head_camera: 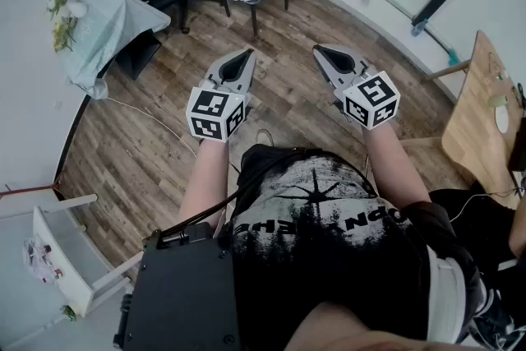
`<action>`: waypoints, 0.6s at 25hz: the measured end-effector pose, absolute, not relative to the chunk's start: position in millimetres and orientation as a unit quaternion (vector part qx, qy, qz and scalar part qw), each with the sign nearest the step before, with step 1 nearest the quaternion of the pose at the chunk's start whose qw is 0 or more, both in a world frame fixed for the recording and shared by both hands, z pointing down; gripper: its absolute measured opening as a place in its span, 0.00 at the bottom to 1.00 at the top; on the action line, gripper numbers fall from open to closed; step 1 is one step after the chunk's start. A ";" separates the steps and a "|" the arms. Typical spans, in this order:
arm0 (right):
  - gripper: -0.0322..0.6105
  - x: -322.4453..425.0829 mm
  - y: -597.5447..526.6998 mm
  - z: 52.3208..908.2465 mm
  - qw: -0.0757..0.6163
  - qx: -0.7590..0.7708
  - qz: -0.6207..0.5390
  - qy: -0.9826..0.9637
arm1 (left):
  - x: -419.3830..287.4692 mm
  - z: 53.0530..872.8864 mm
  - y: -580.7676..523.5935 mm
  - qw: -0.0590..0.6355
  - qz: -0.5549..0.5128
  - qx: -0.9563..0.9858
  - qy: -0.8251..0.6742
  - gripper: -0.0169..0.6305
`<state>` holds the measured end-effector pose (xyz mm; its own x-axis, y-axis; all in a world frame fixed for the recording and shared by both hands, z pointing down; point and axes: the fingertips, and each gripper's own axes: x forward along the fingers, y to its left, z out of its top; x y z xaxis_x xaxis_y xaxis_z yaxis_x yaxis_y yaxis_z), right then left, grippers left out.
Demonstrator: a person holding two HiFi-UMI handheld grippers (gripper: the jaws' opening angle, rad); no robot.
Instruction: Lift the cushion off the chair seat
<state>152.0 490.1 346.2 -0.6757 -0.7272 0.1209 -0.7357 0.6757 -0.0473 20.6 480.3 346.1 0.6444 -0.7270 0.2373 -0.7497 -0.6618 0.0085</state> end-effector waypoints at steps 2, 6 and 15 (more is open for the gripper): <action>0.08 150.3 490.7 347.0 0.045 0.396 0.046 -0.916 | 21.5 347.0 480.9 0.054 0.106 0.906 -0.407 0.05; 0.08 150.8 492.7 349.0 0.042 0.393 0.045 -0.917 | 25.6 351.4 482.8 0.057 0.108 0.906 -0.404 0.05; 0.08 147.4 490.5 345.1 0.025 0.388 0.056 -0.920 | 26.0 354.3 483.1 0.064 0.112 0.906 -0.404 0.05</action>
